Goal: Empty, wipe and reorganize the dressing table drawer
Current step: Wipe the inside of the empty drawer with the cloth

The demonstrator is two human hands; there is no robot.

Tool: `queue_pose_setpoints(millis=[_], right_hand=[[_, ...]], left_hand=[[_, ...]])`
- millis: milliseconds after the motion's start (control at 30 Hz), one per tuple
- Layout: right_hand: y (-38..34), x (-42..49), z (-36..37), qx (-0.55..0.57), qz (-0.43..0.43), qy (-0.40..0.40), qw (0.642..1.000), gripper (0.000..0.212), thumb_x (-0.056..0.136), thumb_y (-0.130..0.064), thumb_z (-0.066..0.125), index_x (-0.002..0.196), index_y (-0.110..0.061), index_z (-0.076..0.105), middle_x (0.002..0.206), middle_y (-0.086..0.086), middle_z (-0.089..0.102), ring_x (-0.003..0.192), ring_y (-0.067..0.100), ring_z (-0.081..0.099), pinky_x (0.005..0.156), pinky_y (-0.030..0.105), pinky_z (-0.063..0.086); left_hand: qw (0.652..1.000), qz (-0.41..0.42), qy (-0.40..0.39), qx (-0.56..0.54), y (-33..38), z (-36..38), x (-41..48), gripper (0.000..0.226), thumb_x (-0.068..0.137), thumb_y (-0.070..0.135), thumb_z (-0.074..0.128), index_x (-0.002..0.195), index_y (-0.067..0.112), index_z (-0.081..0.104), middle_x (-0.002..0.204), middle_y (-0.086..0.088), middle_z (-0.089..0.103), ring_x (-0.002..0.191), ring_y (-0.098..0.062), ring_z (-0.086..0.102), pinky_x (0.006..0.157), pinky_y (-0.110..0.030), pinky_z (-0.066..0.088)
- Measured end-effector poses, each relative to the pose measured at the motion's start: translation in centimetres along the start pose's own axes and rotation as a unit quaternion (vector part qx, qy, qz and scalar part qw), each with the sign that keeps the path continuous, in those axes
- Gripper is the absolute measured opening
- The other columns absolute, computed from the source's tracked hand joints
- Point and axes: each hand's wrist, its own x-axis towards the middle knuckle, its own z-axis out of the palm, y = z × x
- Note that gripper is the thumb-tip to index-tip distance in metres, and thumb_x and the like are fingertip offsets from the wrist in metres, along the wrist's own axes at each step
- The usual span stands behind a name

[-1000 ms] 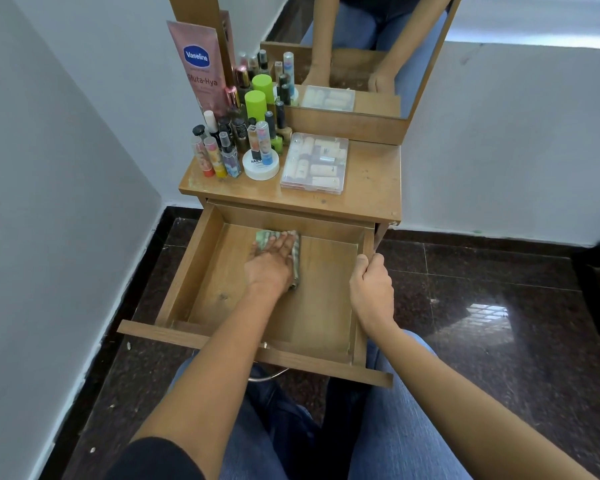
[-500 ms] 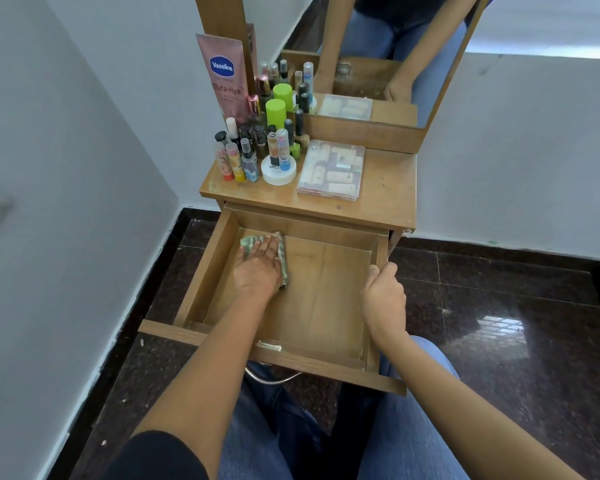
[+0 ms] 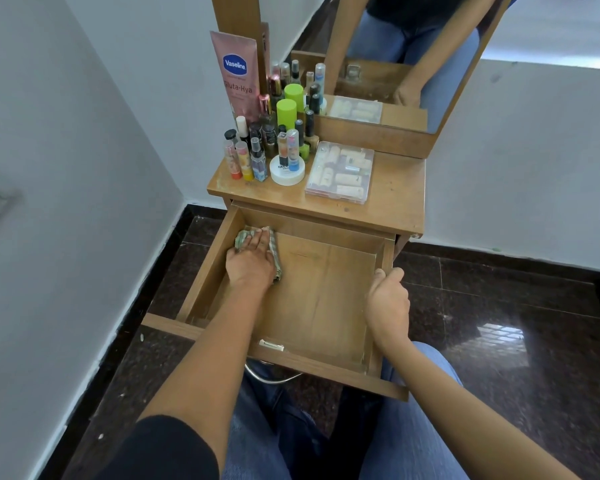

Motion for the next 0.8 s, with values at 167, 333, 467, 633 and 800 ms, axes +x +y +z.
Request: queue_pose_setpoints(millis=[167, 333, 467, 633, 800], right_hand=[[-0.1, 0.0, -0.1, -0.004, -0.004, 0.008, 1.000, 0.027, 0.103, -0.030, 0.027, 0.106, -0.006, 0.039, 0.093, 0.017, 0.061, 0.083, 0.035, 0.060, 0.071, 0.048, 0.051], [-0.1, 0.0, 0.1, -0.003, -0.005, 0.014, 1.000, 0.028, 0.103, -0.030, 0.026, 0.107, -0.006, 0.039, 0.095, 0.018, 0.062, 0.085, 0.035, 0.059, 0.074, 0.049, 0.051], [-0.1, -0.1, 0.1, 0.000, -0.006, 0.018, 1.000, 0.029, 0.103, -0.030, 0.026, 0.107, -0.005, 0.040, 0.098, 0.021, 0.062, 0.088, 0.039, 0.059, 0.074, 0.048, 0.049], [-0.1, -0.2, 0.1, 0.009, -0.016, 0.023, 1.000, 0.027, 0.103, -0.030, 0.027, 0.104, -0.005, 0.039, 0.097, 0.022, 0.062, 0.088, 0.041, 0.059, 0.076, 0.050, 0.049], [0.0, -0.2, -0.2, 0.030, -0.029, 0.022, 0.999, 0.028, 0.103, -0.029, 0.028, 0.105, -0.004, 0.040, 0.091, 0.018, 0.060, 0.078, 0.035, 0.056, 0.069, 0.042, 0.046]], left_hand=[[0.997, -0.037, -0.005, -0.064, 1.7, 0.6, -0.2, 0.055, 0.106, 0.028, 0.014, 0.157, 0.020, -0.006, 0.165, 0.001, -0.005, 0.152, -0.017, -0.002, 0.121, -0.039, 0.001], [0.995, 0.034, -0.010, -0.093, 3.7, 1.4, -0.6, 0.057, 0.105, 0.030, 0.016, 0.157, 0.018, -0.006, 0.165, -0.004, -0.004, 0.152, -0.023, -0.008, 0.121, -0.039, -0.009], [0.994, 0.071, -0.015, -0.087, 5.7, 1.3, -1.4, 0.058, 0.105, 0.028, 0.017, 0.157, 0.016, -0.006, 0.165, -0.003, -0.004, 0.152, -0.023, -0.008, 0.120, -0.037, -0.010], [0.990, 0.109, -0.017, -0.083, 8.3, 1.3, -2.6, 0.058, 0.105, 0.027, 0.019, 0.157, 0.015, -0.004, 0.165, -0.002, -0.003, 0.152, -0.023, -0.006, 0.120, -0.038, -0.010], [0.987, 0.141, -0.030, -0.073, 10.9, 1.4, -3.4, 0.058, 0.105, 0.027, 0.019, 0.157, 0.016, -0.006, 0.165, -0.001, -0.005, 0.152, -0.023, -0.008, 0.122, -0.039, -0.010]])
